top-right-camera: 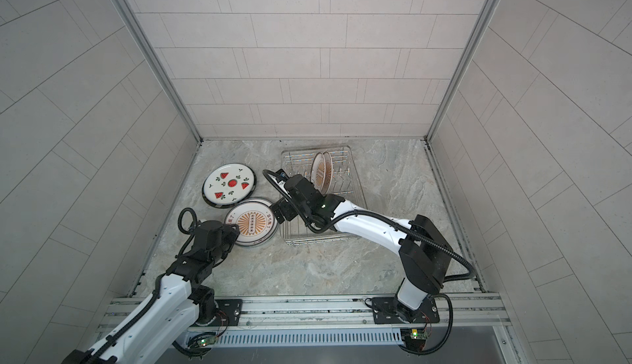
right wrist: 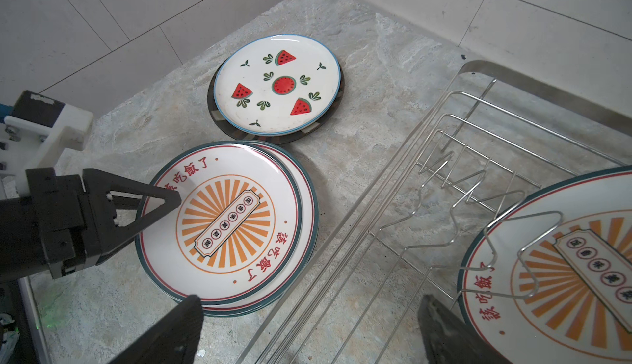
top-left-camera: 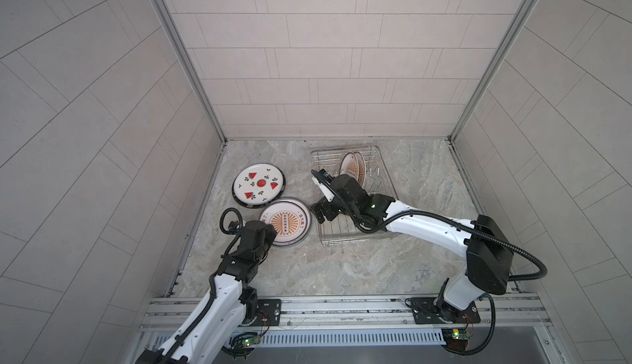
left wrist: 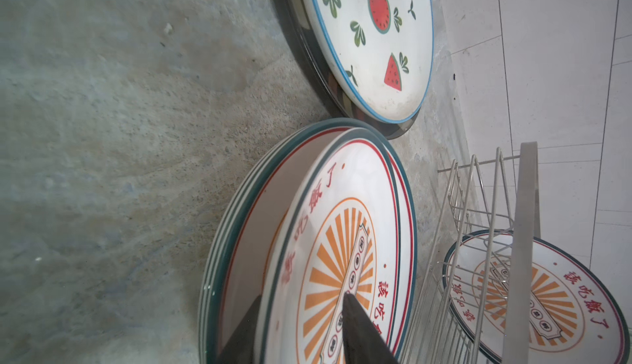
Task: Unload the plates from the dish rack
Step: 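Lower the plate onto the stack with the left gripper while the right returns, then open the left gripper on the stack while the right gripper moves over the rack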
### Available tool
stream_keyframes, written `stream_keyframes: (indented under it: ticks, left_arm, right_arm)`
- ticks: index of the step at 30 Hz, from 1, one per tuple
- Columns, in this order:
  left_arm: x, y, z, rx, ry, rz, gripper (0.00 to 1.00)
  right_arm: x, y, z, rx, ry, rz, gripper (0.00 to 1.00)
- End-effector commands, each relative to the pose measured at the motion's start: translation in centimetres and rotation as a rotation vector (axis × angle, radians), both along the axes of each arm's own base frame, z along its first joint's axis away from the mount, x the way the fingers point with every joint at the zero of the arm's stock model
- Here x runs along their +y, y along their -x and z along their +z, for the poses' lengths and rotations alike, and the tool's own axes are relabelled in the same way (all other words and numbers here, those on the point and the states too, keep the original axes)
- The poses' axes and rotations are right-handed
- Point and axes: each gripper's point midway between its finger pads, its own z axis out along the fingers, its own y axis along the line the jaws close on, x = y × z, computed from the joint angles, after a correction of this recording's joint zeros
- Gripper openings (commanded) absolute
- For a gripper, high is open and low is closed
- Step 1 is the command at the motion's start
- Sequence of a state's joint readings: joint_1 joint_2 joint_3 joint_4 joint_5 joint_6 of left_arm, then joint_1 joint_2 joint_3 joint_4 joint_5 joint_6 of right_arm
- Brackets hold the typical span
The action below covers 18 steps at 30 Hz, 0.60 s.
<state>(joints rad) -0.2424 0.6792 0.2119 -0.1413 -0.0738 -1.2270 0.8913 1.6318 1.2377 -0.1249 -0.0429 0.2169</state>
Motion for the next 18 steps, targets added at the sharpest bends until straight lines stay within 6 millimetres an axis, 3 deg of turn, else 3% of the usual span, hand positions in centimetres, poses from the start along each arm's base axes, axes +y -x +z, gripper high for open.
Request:
stream_keyframes:
  ticks: [1,18]
  left_arm:
    - [1.1,-0.8,1.9,-0.034,-0.052,0.043,0.46]
    - [2.5,-0.5,1.1,0.024,-0.14,0.081,0.46]
  right_arm:
    - [0.0,-0.3,0.3,-0.018,0.017,-0.01,1.0]
    - [-0.5,-0.7,0.1,-0.036,0.052,-0.032,1.0]
